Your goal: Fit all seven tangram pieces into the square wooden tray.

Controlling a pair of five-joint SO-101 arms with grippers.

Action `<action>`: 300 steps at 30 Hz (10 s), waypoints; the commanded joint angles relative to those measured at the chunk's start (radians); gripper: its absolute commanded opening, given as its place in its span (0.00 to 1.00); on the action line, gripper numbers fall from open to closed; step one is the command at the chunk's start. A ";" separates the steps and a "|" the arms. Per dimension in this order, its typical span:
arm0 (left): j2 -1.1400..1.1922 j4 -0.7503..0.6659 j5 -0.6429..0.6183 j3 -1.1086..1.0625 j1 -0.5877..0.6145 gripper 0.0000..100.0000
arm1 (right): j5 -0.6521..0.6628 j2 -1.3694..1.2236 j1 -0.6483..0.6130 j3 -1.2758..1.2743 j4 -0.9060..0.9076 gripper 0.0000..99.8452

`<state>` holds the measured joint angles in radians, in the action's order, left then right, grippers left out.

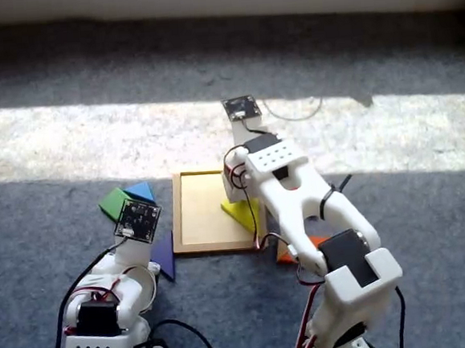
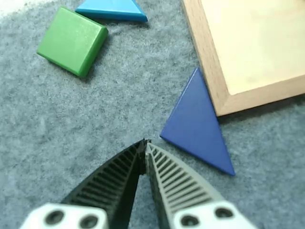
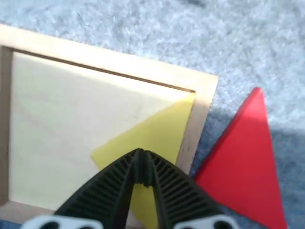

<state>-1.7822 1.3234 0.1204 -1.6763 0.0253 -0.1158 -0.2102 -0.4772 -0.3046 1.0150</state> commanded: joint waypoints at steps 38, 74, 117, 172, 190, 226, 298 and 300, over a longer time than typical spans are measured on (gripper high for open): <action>-0.030 0.002 -0.008 -0.021 0.013 0.01 | 0.215 0.269 0.136 -0.208 0.022 0.37; -0.030 0.002 -0.008 -0.021 0.013 0.01 | 0.207 0.085 0.117 -0.105 -0.085 0.36; -0.030 0.002 -0.008 -0.021 0.013 0.01 | 0.308 -0.065 0.076 0.004 0.114 0.36; -0.030 0.002 -0.008 -0.021 0.013 0.01 | 0.790 0.239 -0.174 0.048 0.091 0.22; -0.030 0.002 -0.008 -0.021 0.013 0.01 | 0.853 0.019 -0.243 0.145 -0.050 0.31; -0.030 0.002 -0.008 -0.021 0.013 0.01 | 0.466 -0.077 -0.153 0.234 -0.042 0.02; -0.030 0.003 -0.011 -0.021 -0.008 0.01 | 0.468 1.058 0.512 -0.880 0.051 0.15; -0.031 0.003 -0.009 -0.021 -0.016 0.01 | 0.470 1.058 0.518 -0.929 0.019 0.13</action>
<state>-1.7822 1.3234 0.1204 -1.6763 0.0253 0.3552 0.8224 0.0184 -1.2022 1.0902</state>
